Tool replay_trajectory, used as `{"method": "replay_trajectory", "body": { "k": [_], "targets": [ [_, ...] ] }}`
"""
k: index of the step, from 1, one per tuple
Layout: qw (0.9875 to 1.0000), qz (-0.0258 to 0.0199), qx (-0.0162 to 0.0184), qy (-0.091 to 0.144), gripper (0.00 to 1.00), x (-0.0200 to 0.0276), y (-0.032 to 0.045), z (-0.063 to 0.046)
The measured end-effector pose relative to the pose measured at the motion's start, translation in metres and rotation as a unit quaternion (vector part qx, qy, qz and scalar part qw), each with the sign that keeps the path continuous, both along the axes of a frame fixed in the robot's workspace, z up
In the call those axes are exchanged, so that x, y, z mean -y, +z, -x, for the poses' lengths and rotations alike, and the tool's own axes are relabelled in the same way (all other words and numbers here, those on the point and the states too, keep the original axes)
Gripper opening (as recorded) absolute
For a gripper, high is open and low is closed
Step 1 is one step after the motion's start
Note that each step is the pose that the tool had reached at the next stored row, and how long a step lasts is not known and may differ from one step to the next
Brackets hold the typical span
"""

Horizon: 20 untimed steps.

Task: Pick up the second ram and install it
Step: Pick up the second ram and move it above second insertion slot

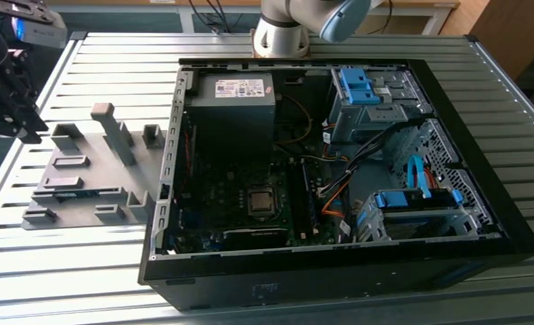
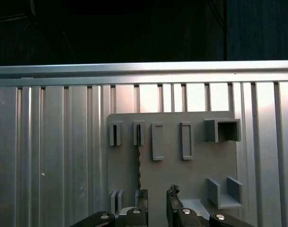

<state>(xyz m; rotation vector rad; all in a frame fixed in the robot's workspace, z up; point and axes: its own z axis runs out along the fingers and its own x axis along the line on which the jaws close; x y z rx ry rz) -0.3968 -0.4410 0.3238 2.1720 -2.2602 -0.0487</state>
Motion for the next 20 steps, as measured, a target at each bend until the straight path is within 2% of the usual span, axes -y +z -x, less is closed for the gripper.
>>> {"method": "replay_trajectory", "body": {
  "k": [4, 8, 20],
  "targets": [
    [1.0, 0.0, 0.0, 0.0, 0.3, 0.0, -0.003, 0.0],
    [1.0, 0.0, 0.0, 0.0, 0.3, 0.0003, -0.0096, 0.0],
    [1.0, 0.0, -0.0001, 0.005, 0.3, 0.0065, -0.0315, 0.0]
  ]
}}
